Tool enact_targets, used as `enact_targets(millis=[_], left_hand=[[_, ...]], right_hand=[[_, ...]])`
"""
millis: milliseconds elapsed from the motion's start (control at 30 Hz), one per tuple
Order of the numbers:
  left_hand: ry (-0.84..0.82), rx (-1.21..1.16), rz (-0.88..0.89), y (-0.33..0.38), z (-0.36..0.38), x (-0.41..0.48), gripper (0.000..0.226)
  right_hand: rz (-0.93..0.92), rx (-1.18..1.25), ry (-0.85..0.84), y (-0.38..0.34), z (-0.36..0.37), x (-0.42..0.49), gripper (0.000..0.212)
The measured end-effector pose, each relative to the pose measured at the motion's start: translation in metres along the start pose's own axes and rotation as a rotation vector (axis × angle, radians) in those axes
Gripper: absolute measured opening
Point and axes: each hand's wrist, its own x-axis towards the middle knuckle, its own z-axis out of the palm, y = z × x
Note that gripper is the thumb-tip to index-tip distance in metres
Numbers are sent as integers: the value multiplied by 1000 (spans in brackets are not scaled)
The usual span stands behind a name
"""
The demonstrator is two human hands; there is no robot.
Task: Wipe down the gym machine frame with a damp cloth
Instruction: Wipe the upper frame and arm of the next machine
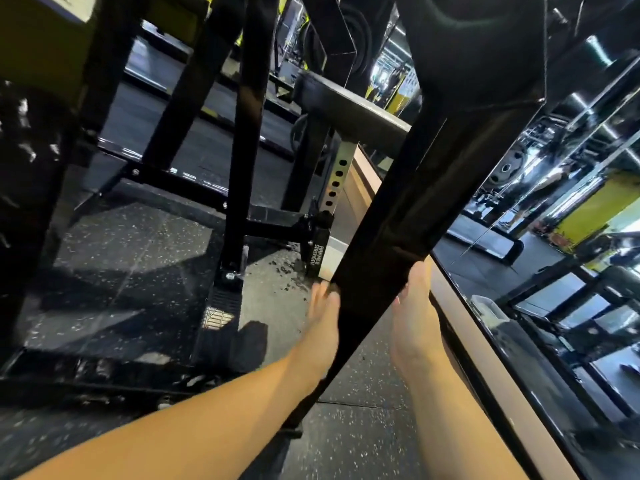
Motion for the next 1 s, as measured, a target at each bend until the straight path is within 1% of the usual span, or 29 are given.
enact_targets(millis=[33,100,133,167,200,233,267,300,333,367,400,433,467,500,533,600,633,700,733,767,833,867,900,933,967,1000], left_hand=[[-15,1,90,21,5,-1,64],[-55,13,362,61,14,-6,62],[-65,25,470,76,17,-8,57],[-50,39,541,76,18,-5,50],[-41,38,571,69,17,2,45],[-45,-8,527,56,12,9,42],[-56,-105,394,45,7,13,41],[-63,-222,218,38,3,13,42],[-48,-280,76,32,-1,17,42],[-38,-307,-20,32,-1,19,42],[-36,-283,-42,40,1,20,42],[-44,-267,-19,63,5,17,41],[-69,-265,30,85,7,16,39],[-98,-286,103,112,12,10,38],[-122,-314,168,137,16,6,37],[-174,-354,322,169,28,-6,41],[-184,-328,397,174,33,-8,43],[-170,-215,554,165,37,-7,46],[-124,-170,611,158,36,-3,51],[-90,-168,628,143,35,1,55],[-70,-144,567,115,32,6,57],[-33,-129,465,95,27,6,61],[50,-149,299,74,25,-1,65],[140,-202,115,50,23,-6,63],[187,-231,-70,28,20,-10,57],[232,-227,-201,17,19,-14,59]], right_hand=[[2,2,-3,0,-1,-1,84],[-13,6,-18,0,-2,-1,81],[-12,16,-16,1,-2,-1,76],[-11,28,-9,3,-2,-2,69],[-12,37,-6,4,-2,-3,64],[-8,45,-9,2,1,-7,60],[-2,57,-4,2,1,-8,61],[1,68,1,-1,3,-7,63],[-6,74,5,-4,5,-3,62],[-5,73,19,-8,8,4,60],[-4,71,35,-13,8,10,57],[-7,78,61,-22,7,15,58],[-11,60,67,-25,5,16,65],[-3,46,42,-29,5,13,74],[25,55,3,-27,2,8,73],[126,114,-36,-23,-4,-3,59],[138,143,-47,-24,-6,-8,49],[105,179,-63,-26,-6,-7,28],[93,196,-63,-30,-5,-4,25],[83,213,-66,-34,-4,-6,26],[47,258,-81,-30,-4,-6,32],[51,297,-95,-24,-5,-7,35],[41,319,-110,-24,-4,-12,37],[43,356,-108,-17,-5,-16,37],[48,375,-91,-13,-5,-20,37],[72,400,-49,-2,-6,-22,36]])
